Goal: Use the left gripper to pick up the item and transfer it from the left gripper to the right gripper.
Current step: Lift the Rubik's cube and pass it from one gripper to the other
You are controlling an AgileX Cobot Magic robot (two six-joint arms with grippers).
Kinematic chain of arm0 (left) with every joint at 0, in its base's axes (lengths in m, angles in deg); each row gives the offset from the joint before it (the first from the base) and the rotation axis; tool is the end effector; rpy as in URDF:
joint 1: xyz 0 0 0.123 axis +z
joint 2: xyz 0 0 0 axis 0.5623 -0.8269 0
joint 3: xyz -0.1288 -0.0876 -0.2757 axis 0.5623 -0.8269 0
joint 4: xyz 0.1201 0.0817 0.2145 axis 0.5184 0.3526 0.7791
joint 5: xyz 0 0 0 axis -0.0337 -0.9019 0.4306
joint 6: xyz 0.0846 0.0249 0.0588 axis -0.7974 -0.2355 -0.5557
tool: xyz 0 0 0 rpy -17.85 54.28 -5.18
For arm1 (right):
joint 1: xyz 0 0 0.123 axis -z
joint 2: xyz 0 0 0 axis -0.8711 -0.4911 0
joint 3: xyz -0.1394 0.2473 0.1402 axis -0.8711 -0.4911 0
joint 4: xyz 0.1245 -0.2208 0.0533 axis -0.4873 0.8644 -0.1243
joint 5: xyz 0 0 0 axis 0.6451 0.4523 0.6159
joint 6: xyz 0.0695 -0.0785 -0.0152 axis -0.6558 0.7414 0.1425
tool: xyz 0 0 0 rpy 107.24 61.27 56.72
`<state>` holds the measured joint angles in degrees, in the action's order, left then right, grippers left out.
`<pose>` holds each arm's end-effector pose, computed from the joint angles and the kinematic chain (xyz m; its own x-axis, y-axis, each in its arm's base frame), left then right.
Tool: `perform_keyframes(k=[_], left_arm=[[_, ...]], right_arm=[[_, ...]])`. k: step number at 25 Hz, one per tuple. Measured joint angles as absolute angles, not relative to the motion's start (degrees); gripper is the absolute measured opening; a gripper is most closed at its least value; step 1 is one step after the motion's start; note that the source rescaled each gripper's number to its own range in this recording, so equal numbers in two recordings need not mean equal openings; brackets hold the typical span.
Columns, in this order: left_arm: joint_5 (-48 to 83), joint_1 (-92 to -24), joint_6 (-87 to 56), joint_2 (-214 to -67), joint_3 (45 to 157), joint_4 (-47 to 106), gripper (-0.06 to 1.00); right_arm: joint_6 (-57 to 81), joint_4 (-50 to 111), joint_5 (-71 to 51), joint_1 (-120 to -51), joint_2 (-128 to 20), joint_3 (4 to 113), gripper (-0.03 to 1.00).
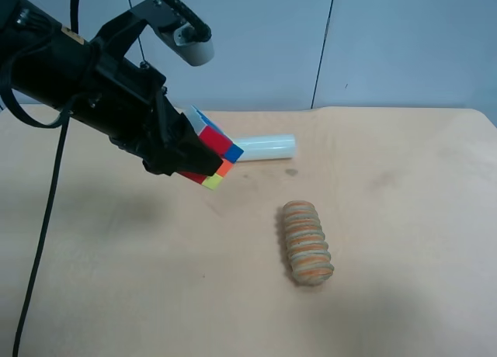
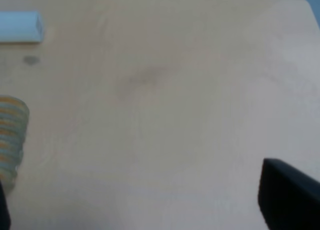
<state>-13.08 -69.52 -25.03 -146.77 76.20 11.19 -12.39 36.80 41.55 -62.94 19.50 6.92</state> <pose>0.2220 -0.1967 0.2961 -0.3968 0.6115 -0.6845 0.8580 0.5122 -0.0398 -0.0173 0.0018 0.2719 -0.4632 0.0211 -0.8860 -0.0437 0.9980 0.0467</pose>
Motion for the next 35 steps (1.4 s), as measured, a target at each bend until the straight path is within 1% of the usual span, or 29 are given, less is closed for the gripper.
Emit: perform_keyframes(k=[5,8,13,16,35], left_arm=[[-12.38,-70.89,-36.87,-146.72,75.39,1.05,0.0],[-11.39,-70.89,-47.19,-146.72,72.26,-8.99,0.0],[-11.19,-70.89,-68.42,-146.67,66.89,-27.95,0.0],[-11.32,-70.89,-75.32,-146.62,65.54,-34.0,0.0],[-11.44,-70.89,-77.12,-146.62,65.42,-35.94,0.0]], right_arm=[[-12.39,36.8,41.55,-62.94,19.5,6.92,0.99],[-12.39,36.8,41.55,-62.94,19.5,6.92,0.99],[-12.39,36.8,41.55,-62.94,19.5,6.92,0.99],[-12.39,36.8,41.55,-62.94,19.5,6.92,0.99],[-12.39,36.8,41.55,-62.94,19.5,6.92,0.99]])
